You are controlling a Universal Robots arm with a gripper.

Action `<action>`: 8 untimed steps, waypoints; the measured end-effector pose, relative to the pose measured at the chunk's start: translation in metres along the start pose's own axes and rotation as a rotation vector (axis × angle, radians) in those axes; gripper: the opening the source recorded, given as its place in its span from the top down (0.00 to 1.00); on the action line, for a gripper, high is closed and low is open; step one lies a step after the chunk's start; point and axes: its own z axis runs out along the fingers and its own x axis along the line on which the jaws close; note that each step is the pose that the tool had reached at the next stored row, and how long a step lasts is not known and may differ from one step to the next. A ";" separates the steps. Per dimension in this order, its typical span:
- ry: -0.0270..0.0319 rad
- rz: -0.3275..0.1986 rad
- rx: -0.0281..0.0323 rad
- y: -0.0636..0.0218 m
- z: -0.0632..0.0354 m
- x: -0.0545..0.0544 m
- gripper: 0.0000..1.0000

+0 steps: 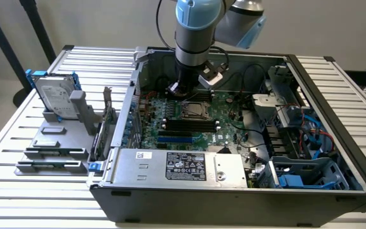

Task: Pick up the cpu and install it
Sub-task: 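Install the first cpu locking lever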

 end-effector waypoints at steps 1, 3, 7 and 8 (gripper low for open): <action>0.0000 0.000 0.0000 0.0000 0.0000 0.000 0.89; 0.0000 0.000 0.0000 0.0000 0.0000 0.000 0.89; 0.0000 0.000 0.0000 0.0000 0.0000 0.000 0.89; 0.0000 0.000 0.0000 0.0000 0.0000 0.000 0.89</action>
